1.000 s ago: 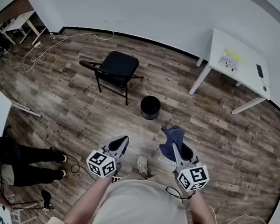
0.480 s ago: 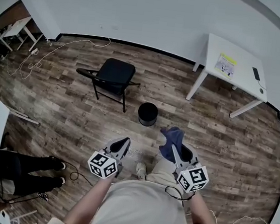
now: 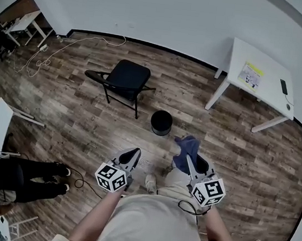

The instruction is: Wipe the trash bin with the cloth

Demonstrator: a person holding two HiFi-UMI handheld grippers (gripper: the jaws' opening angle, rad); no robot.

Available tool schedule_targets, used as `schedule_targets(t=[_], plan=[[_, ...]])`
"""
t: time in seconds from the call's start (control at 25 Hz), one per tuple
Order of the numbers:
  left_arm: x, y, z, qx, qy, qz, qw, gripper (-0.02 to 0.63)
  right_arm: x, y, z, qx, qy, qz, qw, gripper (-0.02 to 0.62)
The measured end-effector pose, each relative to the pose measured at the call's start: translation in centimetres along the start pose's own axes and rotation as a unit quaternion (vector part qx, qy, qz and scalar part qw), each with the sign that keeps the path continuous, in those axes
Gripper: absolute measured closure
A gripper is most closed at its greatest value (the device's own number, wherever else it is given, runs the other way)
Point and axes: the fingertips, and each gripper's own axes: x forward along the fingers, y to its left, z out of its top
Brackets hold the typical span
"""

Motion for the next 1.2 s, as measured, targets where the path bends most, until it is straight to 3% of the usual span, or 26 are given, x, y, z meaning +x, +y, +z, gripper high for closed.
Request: schedule_targets(t=[0.48,1.2], plan=[[6.9,0.8,3.8,-0.02,-0.004,0.043,0.9989,0.606,5.7,-6.1,2.9,-0.008,0.025,0.065,0.998,0.525],[14.4,1.9,8.1,-0.022,-0.01,0.091,0.9955,0.606,11.9,-14.2,5.7,-0.004,0.03,0.119,0.992,0.525]])
